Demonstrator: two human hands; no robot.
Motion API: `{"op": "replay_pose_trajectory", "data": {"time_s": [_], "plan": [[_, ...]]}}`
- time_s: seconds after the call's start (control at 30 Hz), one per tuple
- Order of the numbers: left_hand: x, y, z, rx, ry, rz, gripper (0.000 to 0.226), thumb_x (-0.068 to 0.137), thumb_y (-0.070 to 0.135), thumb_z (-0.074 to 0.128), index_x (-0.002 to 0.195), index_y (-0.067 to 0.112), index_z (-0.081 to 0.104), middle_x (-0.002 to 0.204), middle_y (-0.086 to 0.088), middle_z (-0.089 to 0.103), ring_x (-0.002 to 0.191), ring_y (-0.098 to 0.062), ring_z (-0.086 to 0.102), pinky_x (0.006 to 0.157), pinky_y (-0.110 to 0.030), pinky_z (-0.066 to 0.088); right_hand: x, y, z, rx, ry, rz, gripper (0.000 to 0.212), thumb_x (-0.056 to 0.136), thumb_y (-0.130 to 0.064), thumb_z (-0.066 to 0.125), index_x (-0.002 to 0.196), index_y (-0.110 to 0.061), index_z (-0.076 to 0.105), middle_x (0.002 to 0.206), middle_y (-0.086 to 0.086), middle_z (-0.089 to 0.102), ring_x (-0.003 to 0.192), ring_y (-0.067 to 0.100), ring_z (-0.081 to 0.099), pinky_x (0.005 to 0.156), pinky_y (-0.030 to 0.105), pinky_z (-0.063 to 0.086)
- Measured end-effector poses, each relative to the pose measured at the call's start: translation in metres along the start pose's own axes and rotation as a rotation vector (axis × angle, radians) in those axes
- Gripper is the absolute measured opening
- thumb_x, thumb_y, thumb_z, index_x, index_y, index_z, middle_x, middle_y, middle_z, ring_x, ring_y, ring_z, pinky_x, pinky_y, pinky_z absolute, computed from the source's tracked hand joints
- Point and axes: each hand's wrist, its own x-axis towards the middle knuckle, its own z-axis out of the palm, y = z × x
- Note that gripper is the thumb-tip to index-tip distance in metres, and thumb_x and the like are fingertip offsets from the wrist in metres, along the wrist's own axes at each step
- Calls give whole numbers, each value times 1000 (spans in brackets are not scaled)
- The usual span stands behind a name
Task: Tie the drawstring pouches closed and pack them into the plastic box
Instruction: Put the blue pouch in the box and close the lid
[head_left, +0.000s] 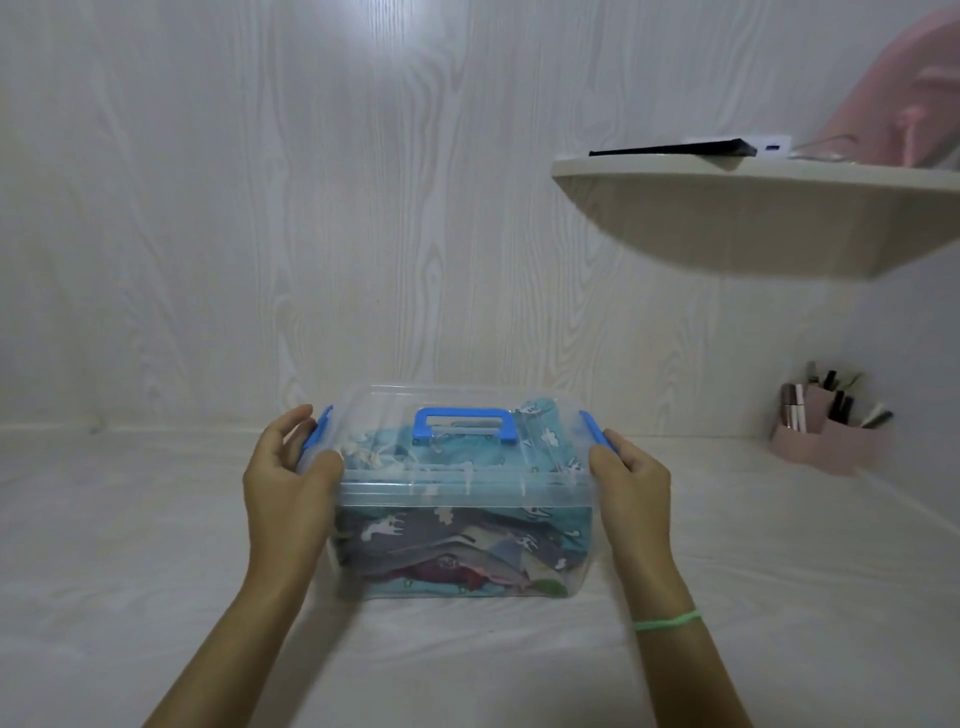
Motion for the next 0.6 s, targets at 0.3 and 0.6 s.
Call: {"op": "replay_pose_trajectory", "data": {"time_s": [0.3, 0.6], "plan": [[-2, 2, 1, 2, 10, 8, 44, 85, -5, 50, 121, 19, 57, 118, 4, 63, 98, 5, 60, 79, -29, 57, 6, 8, -1, -41, -9, 30, 30, 89, -2, 51, 117, 3, 61, 107, 5, 65, 88, -4, 59, 66, 36, 53], [-5, -4, 8, -22, 39, 24, 33, 88, -1, 48, 104, 23, 64, 105, 8, 64, 88, -4, 60, 73, -28, 51, 11, 20, 3, 2, 9, 68, 46, 91, -8, 50, 138, -11, 52, 111, -3, 63, 86, 6, 62, 56, 13, 49]]}}
